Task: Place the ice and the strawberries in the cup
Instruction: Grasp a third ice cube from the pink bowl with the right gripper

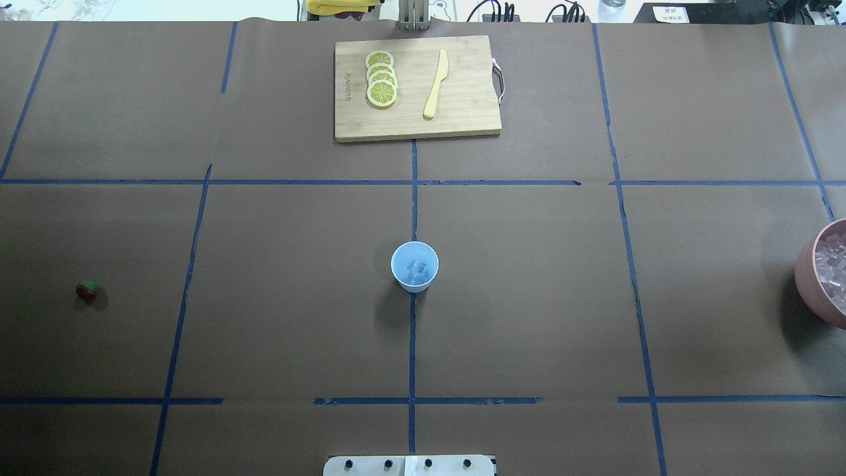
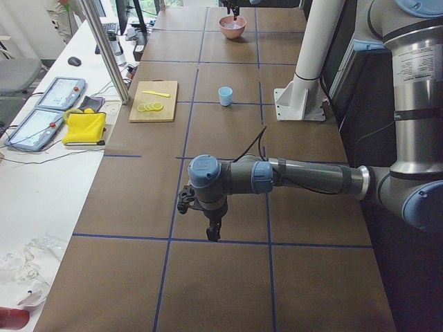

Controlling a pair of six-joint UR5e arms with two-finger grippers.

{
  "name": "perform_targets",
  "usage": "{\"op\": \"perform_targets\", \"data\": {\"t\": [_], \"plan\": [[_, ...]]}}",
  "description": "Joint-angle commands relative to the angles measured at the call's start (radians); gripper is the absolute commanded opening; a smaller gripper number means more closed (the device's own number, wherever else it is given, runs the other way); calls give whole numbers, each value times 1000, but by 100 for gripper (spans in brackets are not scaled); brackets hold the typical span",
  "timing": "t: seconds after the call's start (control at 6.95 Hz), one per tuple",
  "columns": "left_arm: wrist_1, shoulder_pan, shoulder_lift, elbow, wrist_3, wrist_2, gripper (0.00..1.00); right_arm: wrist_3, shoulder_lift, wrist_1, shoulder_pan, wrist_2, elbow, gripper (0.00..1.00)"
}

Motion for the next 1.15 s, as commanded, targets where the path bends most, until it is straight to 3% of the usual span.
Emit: {"op": "perform_targets", "data": {"t": [0.0, 1.01], "plan": [[-2, 0, 0, 0, 0, 0, 100, 39, -2, 22, -1, 3, -20, 85], [0, 0, 0, 9, 0, 0, 100, 39, -19, 14, -28, 36, -20, 74]]}}
